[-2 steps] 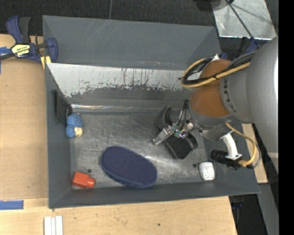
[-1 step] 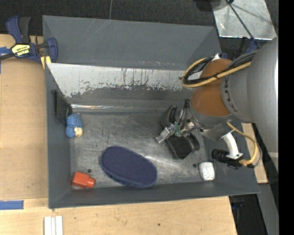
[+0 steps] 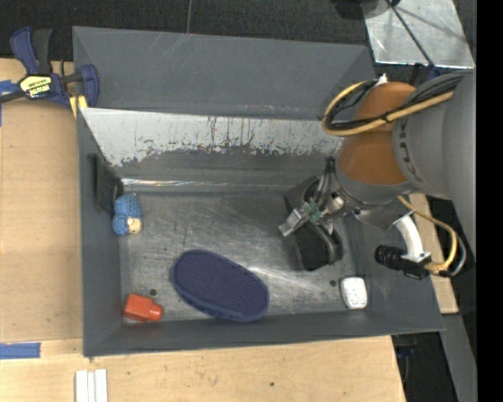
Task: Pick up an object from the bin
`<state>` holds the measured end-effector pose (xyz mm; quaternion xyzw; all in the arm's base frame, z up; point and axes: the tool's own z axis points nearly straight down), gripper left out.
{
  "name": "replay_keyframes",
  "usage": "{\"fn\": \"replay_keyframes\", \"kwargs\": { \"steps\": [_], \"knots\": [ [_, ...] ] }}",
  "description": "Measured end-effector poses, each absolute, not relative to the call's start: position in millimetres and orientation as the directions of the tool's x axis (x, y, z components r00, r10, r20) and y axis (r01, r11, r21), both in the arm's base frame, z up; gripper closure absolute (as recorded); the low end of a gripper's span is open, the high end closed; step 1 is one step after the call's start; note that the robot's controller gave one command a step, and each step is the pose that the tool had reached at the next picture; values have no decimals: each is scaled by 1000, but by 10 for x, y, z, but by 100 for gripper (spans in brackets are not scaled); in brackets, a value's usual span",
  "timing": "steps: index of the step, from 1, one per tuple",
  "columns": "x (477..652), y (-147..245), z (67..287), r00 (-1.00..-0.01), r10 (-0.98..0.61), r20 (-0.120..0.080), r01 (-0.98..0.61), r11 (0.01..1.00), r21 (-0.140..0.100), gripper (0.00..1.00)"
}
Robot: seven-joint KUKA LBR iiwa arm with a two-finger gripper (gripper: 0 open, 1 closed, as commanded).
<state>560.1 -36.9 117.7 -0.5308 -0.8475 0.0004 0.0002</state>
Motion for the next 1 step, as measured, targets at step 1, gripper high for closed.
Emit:
{"fn": "replay_keyframes", "kwargs": {
  "steps": [1],
  "knots": [
    [5586,-379,1380,-438,899,1,899,438,-3,100]
  ]
}}
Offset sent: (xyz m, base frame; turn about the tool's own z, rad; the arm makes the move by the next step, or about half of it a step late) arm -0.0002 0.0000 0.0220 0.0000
